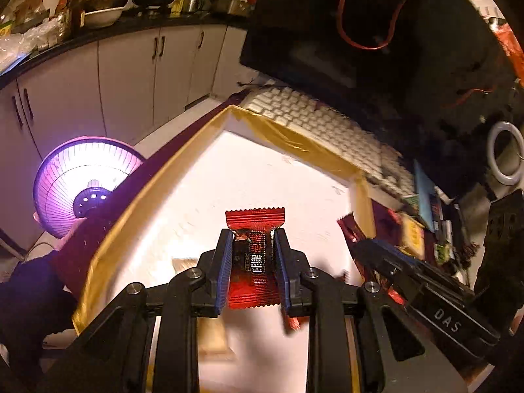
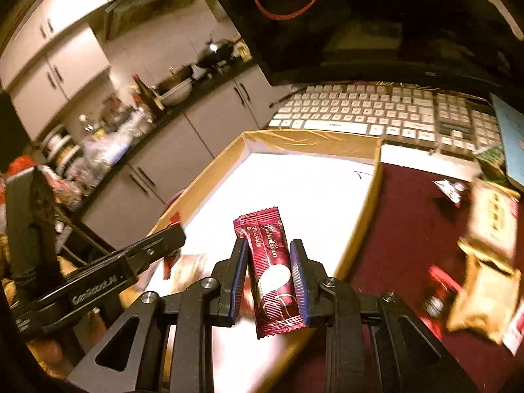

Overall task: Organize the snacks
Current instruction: 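Grasp red candy with left tool while right tool grasps red bar, drop both in tray, then move both tools back over the snacks on the cloth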

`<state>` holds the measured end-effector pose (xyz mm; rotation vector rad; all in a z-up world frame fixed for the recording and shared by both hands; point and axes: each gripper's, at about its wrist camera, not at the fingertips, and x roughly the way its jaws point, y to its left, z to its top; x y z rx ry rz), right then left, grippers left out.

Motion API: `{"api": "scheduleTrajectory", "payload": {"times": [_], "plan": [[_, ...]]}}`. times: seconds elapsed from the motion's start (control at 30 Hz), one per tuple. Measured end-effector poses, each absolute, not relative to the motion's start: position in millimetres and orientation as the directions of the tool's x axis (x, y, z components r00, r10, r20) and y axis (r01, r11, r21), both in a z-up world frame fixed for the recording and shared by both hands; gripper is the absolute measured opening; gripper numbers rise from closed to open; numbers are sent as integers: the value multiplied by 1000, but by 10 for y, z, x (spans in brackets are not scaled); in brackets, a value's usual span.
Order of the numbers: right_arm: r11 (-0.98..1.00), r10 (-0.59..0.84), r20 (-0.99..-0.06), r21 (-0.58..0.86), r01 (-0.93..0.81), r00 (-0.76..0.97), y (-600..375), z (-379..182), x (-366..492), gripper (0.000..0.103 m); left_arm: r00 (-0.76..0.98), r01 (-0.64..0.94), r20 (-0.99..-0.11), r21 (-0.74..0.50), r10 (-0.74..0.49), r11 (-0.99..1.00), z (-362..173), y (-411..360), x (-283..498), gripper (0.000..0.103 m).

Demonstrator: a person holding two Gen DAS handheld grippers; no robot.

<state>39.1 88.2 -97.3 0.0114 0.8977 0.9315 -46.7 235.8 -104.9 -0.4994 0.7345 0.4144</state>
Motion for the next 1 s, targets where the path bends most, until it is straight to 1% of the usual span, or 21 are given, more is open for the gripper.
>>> {"api": "scheduleTrajectory", "payload": {"times": [0.1,0.2,0.27,0.33,0.47,0.5,0.53,0.57,0.63,0.67,0.7,0.73,0.8,0.83,1.0], "plan": [[666,648,-698,325,-672,305,1098,-1062,502,27,606,-554,-770,-227,201,801,-1189,2468,-326,22],[694,612,-736,325,-643,288,1212,-1213,602,27,570,-553,-804,-220,172,803,-1342,2519,-259,22],[691,608,-745,326,-646,273,1250,-1287,614,27,566,-560,-808,-230,165,796,-1393,2547,-280,22],[696,594,-750,299,-652,290,1270,-1299,604,27,575,-555,-805,-250,149,793,-1396,2567,-295,22],[709,570,-758,260,-656,316,1304,-1306,575,28,550,-563,-821,-228,155,795,-1407,2550,-251,23],[706,570,-759,256,-660,315,1320,-1298,568,30,549,-563,-821,-226,155,795,-1408,2549,-265,24],[702,574,-757,258,-664,313,1319,-1292,560,30,548,-565,-821,-224,159,794,-1390,2544,-254,26],[704,576,-754,262,-661,315,1300,-1285,560,30,547,-568,-821,-217,166,794,-1383,2537,-258,30],[709,585,-747,283,-646,315,1251,-1271,556,38,555,-569,-810,-205,189,796,-1345,2510,-285,47],[700,604,-736,307,-644,306,1205,-1246,546,42,570,-568,-796,-202,204,798,-1308,2496,-325,51],[694,616,-728,321,-644,301,1168,-1216,535,48,588,-570,-777,-203,223,797,-1261,2473,-377,57],[686,631,-714,333,-646,302,1117,-1166,511,51,606,-571,-760,-207,237,794,-1214,2450,-430,64],[676,659,-678,342,-653,326,967,-1035,448,56,636,-567,-731,-225,247,792,-1131,2377,-529,73],[673,667,-666,348,-653,333,907,-987,420,58,647,-561,-721,-231,248,795,-1093,2327,-561,73],[616,740,-596,413,-671,312,426,-747,308,59,697,-503,-675,-217,244,837,-896,1935,-754,73]]}}
